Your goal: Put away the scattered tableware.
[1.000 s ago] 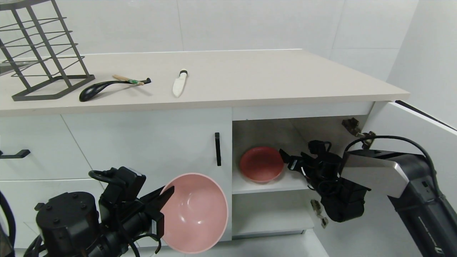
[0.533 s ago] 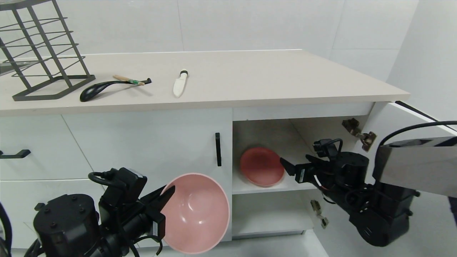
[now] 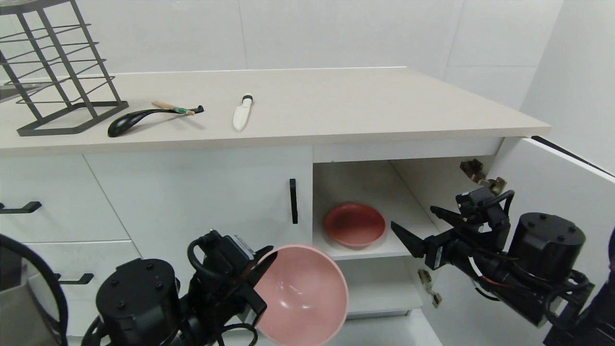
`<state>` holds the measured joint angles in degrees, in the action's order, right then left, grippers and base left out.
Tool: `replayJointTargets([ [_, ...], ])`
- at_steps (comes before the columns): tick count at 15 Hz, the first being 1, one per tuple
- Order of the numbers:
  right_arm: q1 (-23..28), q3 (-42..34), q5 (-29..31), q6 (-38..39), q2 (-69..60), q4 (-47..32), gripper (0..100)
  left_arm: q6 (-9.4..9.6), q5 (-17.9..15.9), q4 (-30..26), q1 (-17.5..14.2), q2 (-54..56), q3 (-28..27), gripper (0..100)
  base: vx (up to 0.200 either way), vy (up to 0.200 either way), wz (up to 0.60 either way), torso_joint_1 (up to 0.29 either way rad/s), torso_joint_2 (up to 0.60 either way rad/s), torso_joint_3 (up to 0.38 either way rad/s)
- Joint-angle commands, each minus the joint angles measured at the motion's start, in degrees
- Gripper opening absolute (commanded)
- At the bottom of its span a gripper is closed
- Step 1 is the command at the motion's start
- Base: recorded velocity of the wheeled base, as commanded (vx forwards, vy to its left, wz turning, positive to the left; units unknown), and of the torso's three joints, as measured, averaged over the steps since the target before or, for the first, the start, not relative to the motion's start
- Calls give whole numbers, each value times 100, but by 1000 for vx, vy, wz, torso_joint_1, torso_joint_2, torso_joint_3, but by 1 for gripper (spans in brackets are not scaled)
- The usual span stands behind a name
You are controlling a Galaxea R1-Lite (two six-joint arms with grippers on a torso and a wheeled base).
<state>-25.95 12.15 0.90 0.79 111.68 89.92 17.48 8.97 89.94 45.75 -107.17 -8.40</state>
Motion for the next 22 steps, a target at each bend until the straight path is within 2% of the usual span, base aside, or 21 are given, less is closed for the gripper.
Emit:
replayJointTargets([
  [1, -24, -117, -2, 0, -348, 8, 100, 10, -1, 6, 373, -481, -417, 0, 0, 0, 0, 0, 0, 0],
  [4, -6, -249, -2, -44, -340, 8, 100, 36, 17, 6, 479, -929, -979, 0, 0, 0, 0, 0, 0, 0],
  [8, -24, -380, -2, -70, -428, 8, 100, 484, 26, 6, 487, -1351, -1612, 0, 0, 0, 0, 0, 0, 0],
  [10, -15, -372, -2, -70, -428, 8, 100, 511, 34, 6, 487, -1465, -1700, 0, 0, 0, 0, 0, 0, 0],
  [13, -24, -380, -2, -114, -682, 8, 100, 546, 281, 6, 435, -1878, -2148, 0, 0, 0, 0, 0, 0, 0],
  [14, -24, -380, -2, -150, -718, 8, 100, 686, 386, 6, 435, -2019, -2394, 0, 0, 0, 0, 0, 0, 0],
  [16, -24, -389, -2, -150, -726, 8, 100, 818, 412, 6, 435, -2221, -2684, 0, 0, 0, 0, 0, 0, 0],
  [20, -76, -565, -2, -150, -762, 8, 100, 809, 421, 6, 470, -2818, -3730, 0, 0, 0, 0, 0, 0, 0],
  [22, -76, -609, -2, -150, -735, 8, 100, 783, 421, 6, 487, -2880, -3950, 0, 0, 0, 0, 0, 0, 0],
])
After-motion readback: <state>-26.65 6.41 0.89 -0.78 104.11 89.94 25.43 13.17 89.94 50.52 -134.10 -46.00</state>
